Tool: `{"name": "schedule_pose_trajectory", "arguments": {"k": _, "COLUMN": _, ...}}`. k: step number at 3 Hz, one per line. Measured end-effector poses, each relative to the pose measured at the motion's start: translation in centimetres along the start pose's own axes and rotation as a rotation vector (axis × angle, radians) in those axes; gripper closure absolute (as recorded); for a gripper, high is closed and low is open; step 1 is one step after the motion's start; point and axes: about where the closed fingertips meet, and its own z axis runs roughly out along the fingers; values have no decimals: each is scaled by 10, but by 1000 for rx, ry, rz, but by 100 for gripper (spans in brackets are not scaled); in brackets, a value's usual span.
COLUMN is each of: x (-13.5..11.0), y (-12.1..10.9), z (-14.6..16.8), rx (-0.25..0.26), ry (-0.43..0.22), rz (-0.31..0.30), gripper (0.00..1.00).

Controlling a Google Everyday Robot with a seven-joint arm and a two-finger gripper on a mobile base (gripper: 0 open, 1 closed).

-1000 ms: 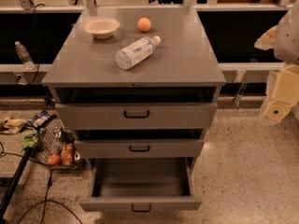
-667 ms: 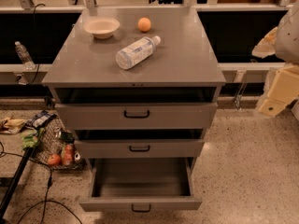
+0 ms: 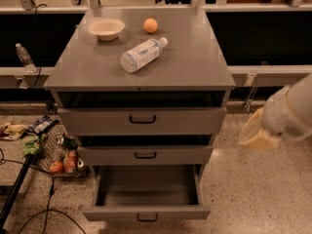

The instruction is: Close bottom drawer

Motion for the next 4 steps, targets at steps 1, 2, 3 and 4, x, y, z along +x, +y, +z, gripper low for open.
{"name": "schedule_pose_trajectory", "arguments": {"k": 1, "x": 25, "y": 13, "z": 95, "rx": -66, "ry": -83, "rz": 13, "gripper": 96}}
{"name": "schedule_pose_trajectory", "arguments": {"k": 2, "x": 24, "y": -6, "z": 109, "rx": -7, "ry": -109, "rz": 23, "gripper": 100}}
{"name": "schedule_pose_trajectory", "arguments": {"k": 3, "x": 26, "y": 4, "z": 139, "rx": -54, "ry": -169, "rz": 58, "gripper": 100}}
{"name": "schedule_pose_trajectory", "arguments": {"k": 4, "x": 40, "y": 13, "z": 215, "rx": -82, "ry": -294, "rz": 108, "gripper": 100}}
